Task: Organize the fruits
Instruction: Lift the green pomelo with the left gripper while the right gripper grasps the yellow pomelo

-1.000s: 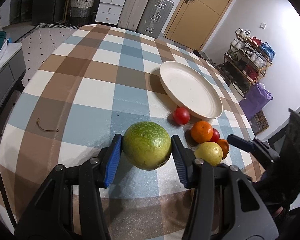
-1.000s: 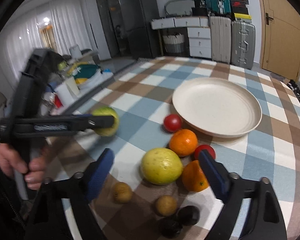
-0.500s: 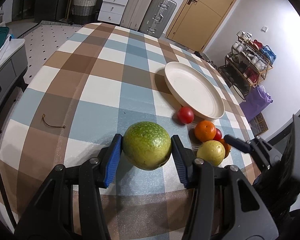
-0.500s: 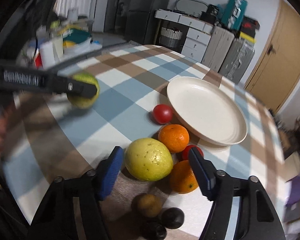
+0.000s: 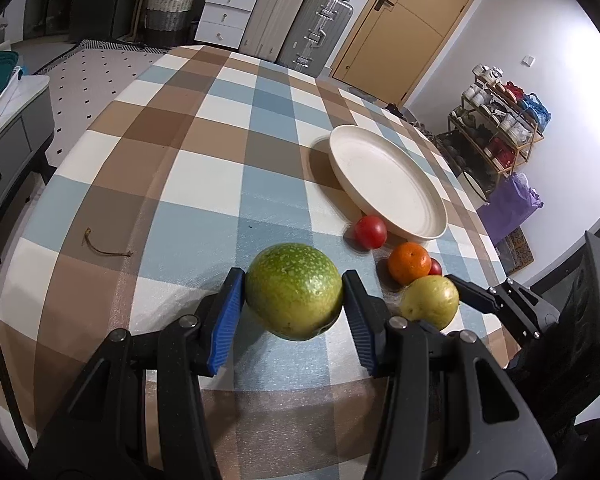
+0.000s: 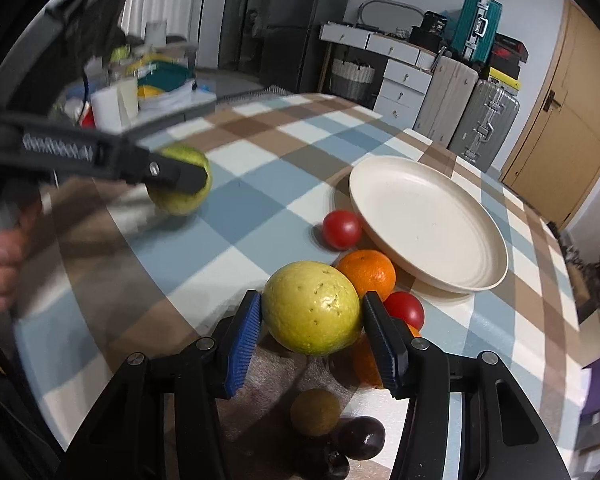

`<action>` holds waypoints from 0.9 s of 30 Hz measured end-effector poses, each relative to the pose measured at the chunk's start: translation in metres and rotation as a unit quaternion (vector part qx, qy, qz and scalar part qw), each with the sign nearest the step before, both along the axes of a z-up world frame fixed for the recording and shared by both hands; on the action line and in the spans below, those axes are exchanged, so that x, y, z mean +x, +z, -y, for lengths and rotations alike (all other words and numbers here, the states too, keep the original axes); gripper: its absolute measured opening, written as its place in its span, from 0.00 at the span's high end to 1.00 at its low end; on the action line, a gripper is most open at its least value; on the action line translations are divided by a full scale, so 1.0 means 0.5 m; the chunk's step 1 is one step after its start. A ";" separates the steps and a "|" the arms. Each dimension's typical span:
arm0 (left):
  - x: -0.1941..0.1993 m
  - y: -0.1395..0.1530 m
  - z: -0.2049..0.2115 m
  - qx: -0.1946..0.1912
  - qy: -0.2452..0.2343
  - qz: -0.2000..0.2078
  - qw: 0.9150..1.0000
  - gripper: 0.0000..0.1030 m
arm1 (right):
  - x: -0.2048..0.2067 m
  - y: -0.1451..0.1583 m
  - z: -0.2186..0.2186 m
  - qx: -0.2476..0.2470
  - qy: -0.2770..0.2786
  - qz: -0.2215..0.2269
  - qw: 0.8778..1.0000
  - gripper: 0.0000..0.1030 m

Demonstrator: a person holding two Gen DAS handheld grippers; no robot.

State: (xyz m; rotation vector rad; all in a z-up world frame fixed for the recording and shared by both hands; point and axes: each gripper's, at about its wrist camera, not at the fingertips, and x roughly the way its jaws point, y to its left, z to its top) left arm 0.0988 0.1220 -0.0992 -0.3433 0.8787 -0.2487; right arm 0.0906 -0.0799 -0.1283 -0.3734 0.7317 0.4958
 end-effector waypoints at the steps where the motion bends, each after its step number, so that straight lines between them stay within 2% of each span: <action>1: 0.001 0.002 0.004 0.001 -0.002 0.001 1.000 0.55 | -0.001 0.007 0.005 0.011 -0.001 0.003 1.000 0.49; 8: 0.024 0.035 0.040 0.007 -0.027 0.012 1.000 0.55 | 0.014 0.047 0.051 0.109 -0.016 -0.020 0.994 0.49; 14: 0.067 0.075 0.082 0.012 -0.054 0.019 0.998 0.55 | 0.036 0.084 0.115 0.206 -0.032 -0.036 0.977 0.49; 19: 0.114 0.102 0.105 0.008 -0.065 0.021 0.998 0.55 | 0.067 0.099 0.158 0.243 -0.053 -0.038 0.968 0.49; 27: 0.196 0.129 0.153 0.015 -0.091 0.019 0.996 0.55 | 0.129 0.119 0.202 0.267 -0.069 -0.036 0.961 0.49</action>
